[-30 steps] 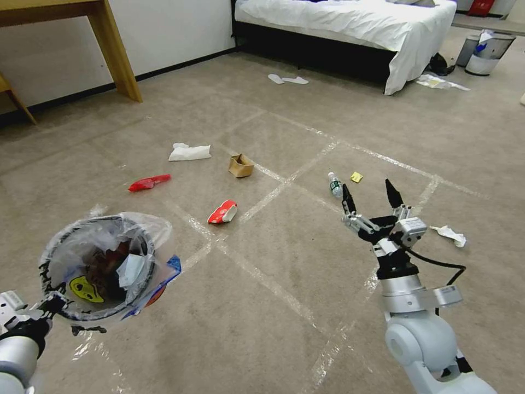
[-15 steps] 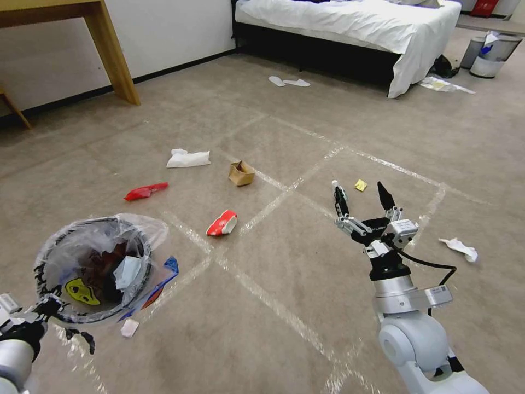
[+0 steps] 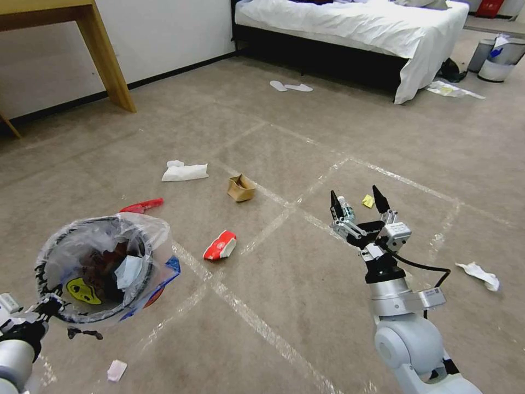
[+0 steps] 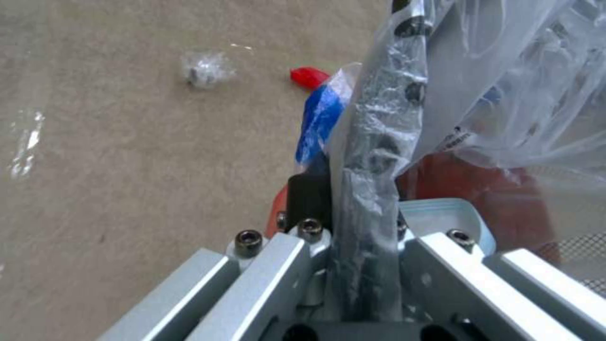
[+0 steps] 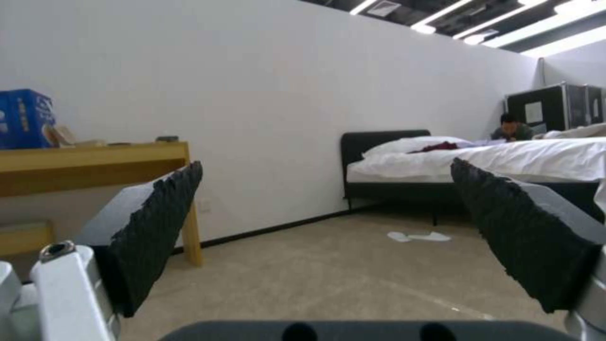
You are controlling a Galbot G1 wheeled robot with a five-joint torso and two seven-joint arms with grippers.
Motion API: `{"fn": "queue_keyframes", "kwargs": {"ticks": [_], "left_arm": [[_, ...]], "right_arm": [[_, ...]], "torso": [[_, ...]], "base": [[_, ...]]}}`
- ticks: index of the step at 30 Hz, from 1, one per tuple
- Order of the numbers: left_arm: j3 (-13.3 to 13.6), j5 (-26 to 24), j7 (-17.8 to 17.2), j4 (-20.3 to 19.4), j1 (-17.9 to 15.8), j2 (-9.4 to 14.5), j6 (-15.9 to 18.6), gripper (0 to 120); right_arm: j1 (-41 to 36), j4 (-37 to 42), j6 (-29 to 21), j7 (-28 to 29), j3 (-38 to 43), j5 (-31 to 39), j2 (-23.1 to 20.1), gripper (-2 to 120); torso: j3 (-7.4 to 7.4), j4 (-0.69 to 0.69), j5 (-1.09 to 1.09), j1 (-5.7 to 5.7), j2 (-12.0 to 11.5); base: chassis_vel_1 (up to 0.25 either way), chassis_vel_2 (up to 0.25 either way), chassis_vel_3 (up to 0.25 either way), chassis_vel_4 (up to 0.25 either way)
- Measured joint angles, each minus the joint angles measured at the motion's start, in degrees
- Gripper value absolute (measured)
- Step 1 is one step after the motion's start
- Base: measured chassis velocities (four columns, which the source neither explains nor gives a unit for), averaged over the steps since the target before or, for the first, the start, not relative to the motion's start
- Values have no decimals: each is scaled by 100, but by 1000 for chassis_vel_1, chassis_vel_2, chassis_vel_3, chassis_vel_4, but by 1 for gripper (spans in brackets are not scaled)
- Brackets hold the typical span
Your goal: Pick up the trash bin and place the garbage on the floor into it.
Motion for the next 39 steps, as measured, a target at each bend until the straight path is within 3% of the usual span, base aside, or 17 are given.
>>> {"fn": "queue_keyframes", "kwargs": {"ticks": [20,30,32,35,38,39], "left_arm": [[-21,0,0,6,-14,-16,-6,0],[-21,-4,-3,66,-47,18,-7,0],[-21,-5,-3,87,-57,21,-7,0],[-14,-5,-8,131,-71,26,-7,0],[-11,-5,-9,132,-72,22,-7,0],[-11,-5,-12,130,-73,11,-7,0]], "right_arm": [[150,-161,-33,63,-187,8,3,100],[377,-266,-325,260,-520,175,9,100],[447,-295,-442,357,-649,315,-11,100],[762,-351,-1133,858,-1189,883,-79,100],[941,-374,-1465,1085,-1424,1166,-82,100],[1228,-431,-2025,1483,-1807,1709,-51,100]], "torso": [[0,-2,0,0,0],[-1,-1,0,-1,0],[-1,-2,0,-1,0],[0,-2,0,-1,0],[-1,-2,-1,-1,0],[-1,-1,-1,-1,0]], "base": [[-146,140,147,-143],[-44,54,43,-49],[0,0,0,0],[0,0,0,0],[0,0,0,0],[0,0,0,0]]}}
